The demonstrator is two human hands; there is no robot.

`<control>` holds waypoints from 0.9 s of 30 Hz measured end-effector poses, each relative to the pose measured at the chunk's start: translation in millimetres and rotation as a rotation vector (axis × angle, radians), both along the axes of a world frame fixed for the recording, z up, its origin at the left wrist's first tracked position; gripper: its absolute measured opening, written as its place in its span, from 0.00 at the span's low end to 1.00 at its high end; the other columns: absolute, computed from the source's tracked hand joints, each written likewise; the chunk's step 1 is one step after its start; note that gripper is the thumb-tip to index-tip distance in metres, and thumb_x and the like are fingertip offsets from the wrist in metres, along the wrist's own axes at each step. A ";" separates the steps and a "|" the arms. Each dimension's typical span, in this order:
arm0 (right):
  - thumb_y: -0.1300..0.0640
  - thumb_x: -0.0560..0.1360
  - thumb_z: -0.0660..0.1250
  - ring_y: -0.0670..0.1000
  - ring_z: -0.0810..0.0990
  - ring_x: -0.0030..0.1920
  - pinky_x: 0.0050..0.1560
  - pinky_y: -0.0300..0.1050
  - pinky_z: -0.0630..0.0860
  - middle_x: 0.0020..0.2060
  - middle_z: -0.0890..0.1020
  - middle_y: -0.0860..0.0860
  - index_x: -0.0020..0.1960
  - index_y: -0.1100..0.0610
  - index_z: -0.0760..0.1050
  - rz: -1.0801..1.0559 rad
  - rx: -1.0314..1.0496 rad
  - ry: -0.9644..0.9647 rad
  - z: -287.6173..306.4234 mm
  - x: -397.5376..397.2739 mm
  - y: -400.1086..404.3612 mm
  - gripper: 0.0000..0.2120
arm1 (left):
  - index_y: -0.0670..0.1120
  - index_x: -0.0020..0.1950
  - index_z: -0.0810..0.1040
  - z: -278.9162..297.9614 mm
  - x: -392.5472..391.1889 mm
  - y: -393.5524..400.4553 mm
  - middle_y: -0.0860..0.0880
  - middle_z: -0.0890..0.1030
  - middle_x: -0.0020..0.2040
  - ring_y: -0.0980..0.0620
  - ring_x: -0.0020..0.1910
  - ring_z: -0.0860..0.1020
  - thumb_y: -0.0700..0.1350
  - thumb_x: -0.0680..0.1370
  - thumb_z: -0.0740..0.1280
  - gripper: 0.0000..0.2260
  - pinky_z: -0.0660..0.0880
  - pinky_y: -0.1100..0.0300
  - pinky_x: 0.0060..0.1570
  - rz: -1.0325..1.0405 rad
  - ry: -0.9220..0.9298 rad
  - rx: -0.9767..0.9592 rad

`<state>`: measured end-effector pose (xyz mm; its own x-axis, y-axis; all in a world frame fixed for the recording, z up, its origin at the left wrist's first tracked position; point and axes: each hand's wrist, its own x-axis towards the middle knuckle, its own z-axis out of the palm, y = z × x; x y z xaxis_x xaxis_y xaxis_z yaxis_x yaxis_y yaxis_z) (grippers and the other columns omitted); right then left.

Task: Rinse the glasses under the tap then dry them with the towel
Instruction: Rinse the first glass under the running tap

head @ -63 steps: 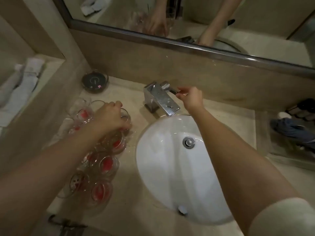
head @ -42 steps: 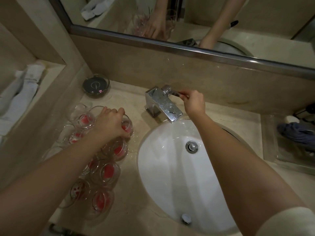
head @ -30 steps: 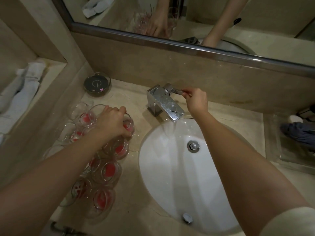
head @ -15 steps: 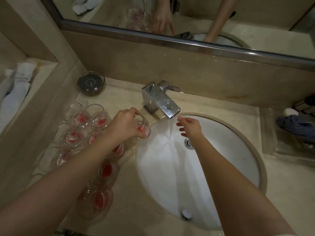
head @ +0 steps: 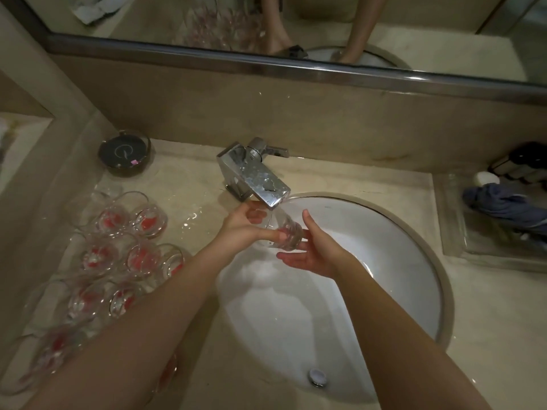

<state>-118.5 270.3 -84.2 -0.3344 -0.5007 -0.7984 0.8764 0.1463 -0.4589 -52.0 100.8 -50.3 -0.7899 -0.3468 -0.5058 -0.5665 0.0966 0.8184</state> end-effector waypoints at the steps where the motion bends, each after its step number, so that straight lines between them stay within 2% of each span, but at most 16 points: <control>1: 0.34 0.76 0.58 0.61 0.84 0.48 0.50 0.49 0.80 0.51 0.84 0.60 0.62 0.59 0.75 -0.039 -0.037 -0.035 -0.4 0.4 1.1 0.31 | 0.47 0.62 0.76 -1.8 -1.8 1.6 0.51 0.80 0.54 0.53 0.58 0.78 0.46 0.53 0.83 0.38 0.73 0.66 0.47 0.011 0.014 0.033; 4: 0.37 0.77 0.58 0.54 0.84 0.40 0.43 0.42 0.80 0.45 0.84 0.57 0.62 0.57 0.75 -0.108 -0.077 -0.029 -2.9 1.9 2.3 0.27 | 0.47 0.61 0.77 -5.2 -7.3 5.5 0.50 0.82 0.55 0.53 0.58 0.79 0.50 0.51 0.83 0.40 0.75 0.62 0.55 -0.001 0.057 0.077; 5: 0.38 0.78 0.59 0.52 0.84 0.39 0.42 0.41 0.80 0.44 0.84 0.55 0.61 0.56 0.76 -0.122 -0.072 -0.002 -4.1 2.1 3.1 0.24 | 0.47 0.60 0.78 -7.0 -9.7 6.8 0.50 0.82 0.55 0.54 0.58 0.79 0.50 0.52 0.83 0.38 0.75 0.62 0.54 -0.004 0.069 0.085; 7: 0.41 0.78 0.60 0.50 0.83 0.38 0.42 0.40 0.80 0.44 0.84 0.55 0.59 0.55 0.76 -0.150 -0.073 0.031 -6.2 3.3 4.4 0.20 | 0.47 0.58 0.78 -8.0 -12.3 9.2 0.50 0.83 0.53 0.54 0.56 0.80 0.43 0.59 0.84 0.30 0.75 0.64 0.53 0.004 0.101 0.100; 10: 0.44 0.79 0.61 0.52 0.84 0.40 0.43 0.40 0.80 0.45 0.84 0.55 0.57 0.55 0.77 -0.207 -0.118 0.034 -8.0 5.7 9.2 0.16 | 0.45 0.61 0.77 -9.3 -13.1 11.4 0.50 0.83 0.55 0.53 0.57 0.81 0.41 0.59 0.84 0.33 0.76 0.58 0.59 0.025 0.132 0.087; 13: 0.47 0.79 0.63 0.54 0.84 0.44 0.47 0.41 0.81 0.48 0.85 0.55 0.58 0.56 0.78 -0.254 -0.174 0.002 -10.7 7.5 15.7 0.15 | 0.46 0.59 0.74 -7.6 -10.0 14.4 0.55 0.80 0.53 0.59 0.55 0.77 0.39 0.62 0.82 0.29 0.73 0.62 0.55 0.089 0.116 0.037; 16: 0.48 0.78 0.64 0.55 0.85 0.44 0.48 0.42 0.82 0.48 0.84 0.56 0.57 0.56 0.78 -0.287 -0.200 -0.031 -11.8 10.0 16.1 0.14 | 0.45 0.61 0.73 -10.5 -7.3 19.6 0.53 0.79 0.54 0.56 0.55 0.78 0.39 0.63 0.81 0.30 0.74 0.63 0.51 0.124 0.136 0.093; 18: 0.49 0.78 0.64 0.55 0.85 0.43 0.50 0.43 0.82 0.46 0.85 0.56 0.55 0.56 0.78 -0.311 -0.207 -0.036 -11.7 11.8 14.5 0.13 | 0.49 0.55 0.76 -13.7 -5.6 23.8 0.55 0.80 0.50 0.57 0.51 0.79 0.40 0.65 0.80 0.23 0.75 0.63 0.50 0.137 0.145 0.099; 21: 0.49 0.79 0.64 0.55 0.84 0.42 0.52 0.44 0.80 0.45 0.85 0.56 0.54 0.57 0.78 -0.327 -0.203 -0.031 -12.7 12.9 12.8 0.12 | 0.56 0.44 0.81 -18.1 -5.8 23.6 0.56 0.82 0.48 0.56 0.51 0.81 0.46 0.64 0.81 0.14 0.76 0.58 0.53 0.098 0.185 -0.020; 23: 0.50 0.78 0.64 0.55 0.84 0.42 0.51 0.44 0.80 0.44 0.85 0.57 0.55 0.57 0.78 -0.324 -0.198 -0.022 -13.3 12.4 13.1 0.12 | 0.55 0.43 0.84 -17.6 -7.3 21.6 0.55 0.84 0.46 0.59 0.48 0.82 0.44 0.67 0.80 0.09 0.76 0.62 0.51 0.020 0.186 -0.041; 25: 0.50 0.78 0.65 0.56 0.84 0.43 0.51 0.44 0.81 0.47 0.84 0.57 0.57 0.57 0.78 -0.316 -0.191 -0.009 -14.0 11.0 14.9 0.13 | 0.45 0.48 0.85 -14.5 -10.4 19.5 0.59 0.85 0.39 0.65 0.41 0.81 0.38 0.71 0.76 0.07 0.73 0.71 0.45 -0.066 0.139 0.035; 27: 0.50 0.78 0.65 0.57 0.84 0.45 0.52 0.45 0.81 0.51 0.82 0.58 0.58 0.57 0.77 -0.317 -0.191 0.000 -15.4 9.3 18.2 0.14 | 0.41 0.48 0.84 -10.8 -15.6 17.8 0.58 0.84 0.36 0.65 0.38 0.81 0.38 0.72 0.75 0.06 0.72 0.74 0.43 -0.135 0.085 0.080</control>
<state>-109.2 288.5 -99.6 -0.4969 -0.5120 -0.7007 0.8644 -0.2207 -0.4518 -67.6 118.6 -61.1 -0.8679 -0.1957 -0.4566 -0.4808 0.0996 0.8712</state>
